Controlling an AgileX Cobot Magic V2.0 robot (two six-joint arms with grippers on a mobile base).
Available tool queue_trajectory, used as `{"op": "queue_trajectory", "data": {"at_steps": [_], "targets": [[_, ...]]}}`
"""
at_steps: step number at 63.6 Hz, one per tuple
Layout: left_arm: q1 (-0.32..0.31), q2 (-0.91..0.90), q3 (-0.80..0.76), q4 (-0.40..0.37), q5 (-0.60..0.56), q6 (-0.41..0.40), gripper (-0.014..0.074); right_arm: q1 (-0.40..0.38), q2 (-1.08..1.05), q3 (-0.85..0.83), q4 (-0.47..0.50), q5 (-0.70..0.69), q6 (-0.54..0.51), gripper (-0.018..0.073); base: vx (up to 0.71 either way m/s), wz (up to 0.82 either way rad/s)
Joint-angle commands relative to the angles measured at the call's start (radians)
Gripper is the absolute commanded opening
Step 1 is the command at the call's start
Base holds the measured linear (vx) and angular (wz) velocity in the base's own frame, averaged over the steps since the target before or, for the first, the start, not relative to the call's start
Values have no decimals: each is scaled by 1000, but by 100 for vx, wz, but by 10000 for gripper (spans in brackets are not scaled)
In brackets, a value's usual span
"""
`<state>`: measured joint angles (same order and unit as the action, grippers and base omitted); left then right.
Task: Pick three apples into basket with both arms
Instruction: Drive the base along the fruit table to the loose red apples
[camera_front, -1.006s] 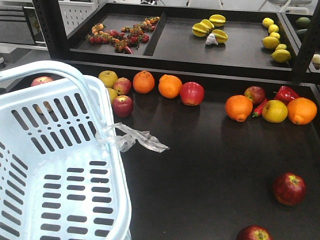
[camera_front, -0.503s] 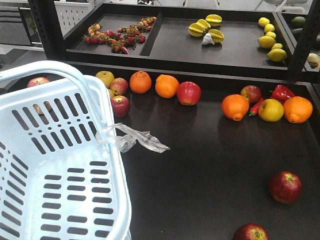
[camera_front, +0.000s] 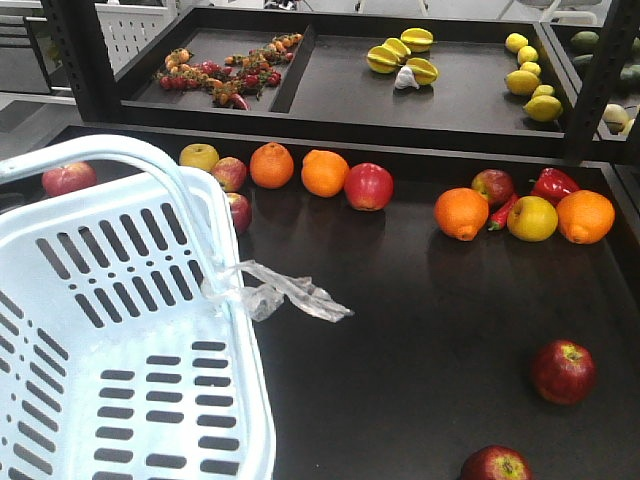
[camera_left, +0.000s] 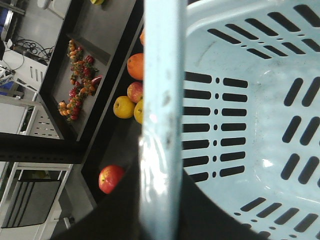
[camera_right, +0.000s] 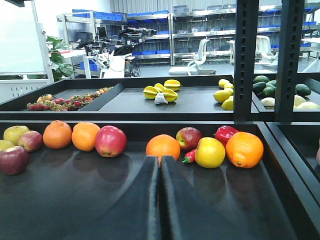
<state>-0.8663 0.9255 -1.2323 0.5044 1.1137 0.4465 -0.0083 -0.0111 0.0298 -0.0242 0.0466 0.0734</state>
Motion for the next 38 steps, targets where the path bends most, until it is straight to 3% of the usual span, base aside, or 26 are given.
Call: {"op": "queue_trajectory", "data": {"at_steps": [1,14,38], "targets": [[-3,-7,-33,15,-65,-14,-6,-1,9,12,-2,-74,-8,-9,0,0],[-3,-7,-33,-26,-65,-14,-6,-1,9,12,-2,-74,-8,-9,1,-4],[-3,-7,-33,-26,-63,-14,-6,20,9,12,-2,-74,-8,-9,1,-14]]}}
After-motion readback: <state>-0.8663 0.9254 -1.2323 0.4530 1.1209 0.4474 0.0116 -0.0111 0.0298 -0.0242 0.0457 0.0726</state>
